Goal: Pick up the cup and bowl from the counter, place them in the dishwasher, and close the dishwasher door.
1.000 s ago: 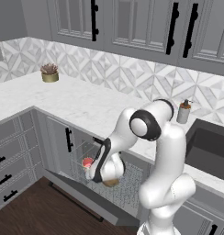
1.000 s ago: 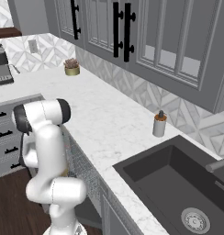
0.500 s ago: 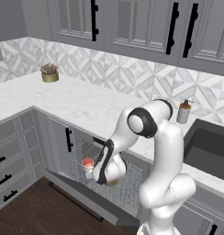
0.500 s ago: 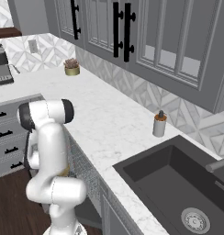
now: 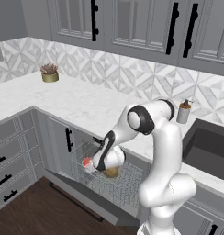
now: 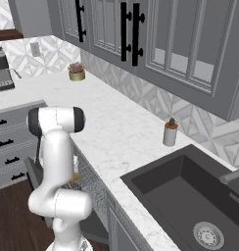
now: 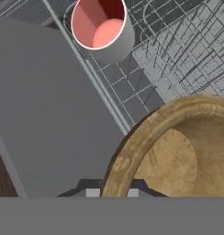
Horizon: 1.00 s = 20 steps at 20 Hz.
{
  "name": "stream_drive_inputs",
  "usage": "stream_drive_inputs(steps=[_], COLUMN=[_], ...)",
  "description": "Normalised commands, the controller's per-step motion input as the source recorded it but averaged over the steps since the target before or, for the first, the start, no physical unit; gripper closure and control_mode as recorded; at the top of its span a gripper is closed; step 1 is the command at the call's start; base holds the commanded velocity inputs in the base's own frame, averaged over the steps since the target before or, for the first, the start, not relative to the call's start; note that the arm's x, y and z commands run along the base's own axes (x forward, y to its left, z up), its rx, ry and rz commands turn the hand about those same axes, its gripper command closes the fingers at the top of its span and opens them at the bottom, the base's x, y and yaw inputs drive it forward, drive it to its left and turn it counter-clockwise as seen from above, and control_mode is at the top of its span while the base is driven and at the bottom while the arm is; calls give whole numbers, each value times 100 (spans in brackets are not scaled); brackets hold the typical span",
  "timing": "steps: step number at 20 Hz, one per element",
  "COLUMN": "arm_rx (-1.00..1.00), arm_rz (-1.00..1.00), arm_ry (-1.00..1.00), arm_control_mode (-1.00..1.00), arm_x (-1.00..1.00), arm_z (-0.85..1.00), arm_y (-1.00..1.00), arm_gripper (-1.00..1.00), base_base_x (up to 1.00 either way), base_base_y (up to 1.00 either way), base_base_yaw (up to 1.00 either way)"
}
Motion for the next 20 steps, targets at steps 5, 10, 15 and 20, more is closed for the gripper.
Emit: stream_drive_inputs(steps=[5,10,15,20], arm_rx=[-15,-19,-11,0], arm_rz=[12,14,15,13], arm_ry=[0,0,0,0], arm_control_mode=[-100,-100,-100,-100], arm_x=[32,31,7,0], arm_z=[-67,-72,-55,-44], arm_y=[-2,0,18,14], arm_gripper=[100,100,100,100], base_base_x=[0,0,0,0], base_base_y=[0,0,0,0], base_base_yaw=[0,0,0,0])
